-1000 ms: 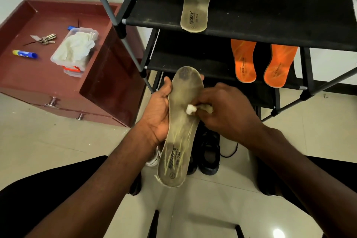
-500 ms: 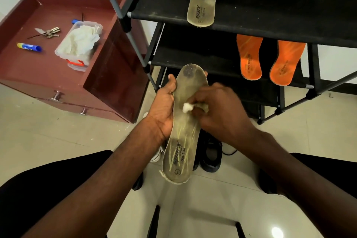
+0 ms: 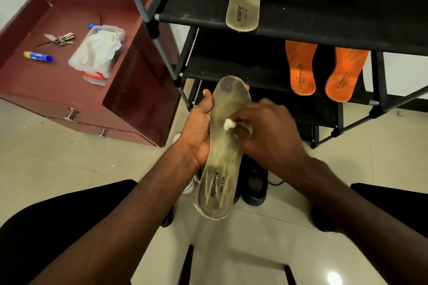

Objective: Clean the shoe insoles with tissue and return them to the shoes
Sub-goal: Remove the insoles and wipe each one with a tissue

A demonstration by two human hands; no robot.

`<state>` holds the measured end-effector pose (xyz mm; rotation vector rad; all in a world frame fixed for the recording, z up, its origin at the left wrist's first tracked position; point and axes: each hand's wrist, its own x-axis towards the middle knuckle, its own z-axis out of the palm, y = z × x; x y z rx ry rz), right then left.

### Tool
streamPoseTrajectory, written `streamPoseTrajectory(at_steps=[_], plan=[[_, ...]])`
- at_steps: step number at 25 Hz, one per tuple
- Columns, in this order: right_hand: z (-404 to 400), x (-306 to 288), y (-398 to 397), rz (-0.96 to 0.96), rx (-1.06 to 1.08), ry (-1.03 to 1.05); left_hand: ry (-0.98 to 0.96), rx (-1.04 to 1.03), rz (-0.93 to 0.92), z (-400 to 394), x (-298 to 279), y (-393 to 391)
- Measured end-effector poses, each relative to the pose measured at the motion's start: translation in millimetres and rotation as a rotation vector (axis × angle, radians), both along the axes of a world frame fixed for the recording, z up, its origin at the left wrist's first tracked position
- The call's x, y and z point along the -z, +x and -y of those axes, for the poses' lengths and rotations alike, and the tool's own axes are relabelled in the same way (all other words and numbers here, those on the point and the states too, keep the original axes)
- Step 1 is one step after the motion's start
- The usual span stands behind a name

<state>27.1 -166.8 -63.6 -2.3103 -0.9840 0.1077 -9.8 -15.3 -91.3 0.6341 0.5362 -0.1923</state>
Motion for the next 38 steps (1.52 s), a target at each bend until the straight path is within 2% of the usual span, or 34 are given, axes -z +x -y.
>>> streamPoseTrajectory(at_steps=[2,5,8,9,12,13,14,16,18,20,23,24,27,32,35,38], plan=[[0,1,1,-0.012,0.050,-0.019,-0.007,0.005,-0.006,3,-1,-2],[-4,-8,-13,-0.117,-0.131,0.058,-0.035,-0.041,-0.027,3,-2,-1],[-2,-1,4,0.024,0.082,-0.028,-0.021,-0.017,-0.018,7,-1,0],[-3,-1,6,0.001,0.100,-0.021,-0.020,-0.014,-0.008,9,-2,-1],[-4,-10,-12,-0.232,-0.148,0.116,-0.076,-0.043,-0.007,4,-4,-2],[0,-13,-17,-0.246,-0.223,0.107,-0.115,-0.059,0.001,0,-5,-2],[3,-12,-13,-0.205,-0.228,0.075,-0.133,-0.064,0.001,-3,-4,-1],[7,-3,2,-0.023,-0.071,0.040,-0.094,-0.042,0.000,-3,0,1],[4,-1,6,0.015,0.054,0.070,-0.047,-0.009,0.004,4,1,1],[-4,-3,-8,-0.073,-0.065,0.139,-0.045,0.001,-0.010,6,0,0],[0,-11,-15,-0.148,-0.295,0.110,-0.148,-0.011,-0.001,4,-5,-5],[3,-11,-9,-0.119,-0.292,0.073,-0.131,-0.019,-0.009,5,-2,-5],[5,-4,8,0.059,-0.065,0.017,-0.020,-0.006,-0.016,11,0,-2],[9,-4,17,0.229,-0.024,-0.022,-0.013,0.038,0.002,22,-11,-1],[19,1,36,0.220,0.164,0.010,0.024,0.009,0.007,22,-11,-1],[25,3,32,0.146,0.069,0.045,0.049,0.006,0.044,11,-13,0]])
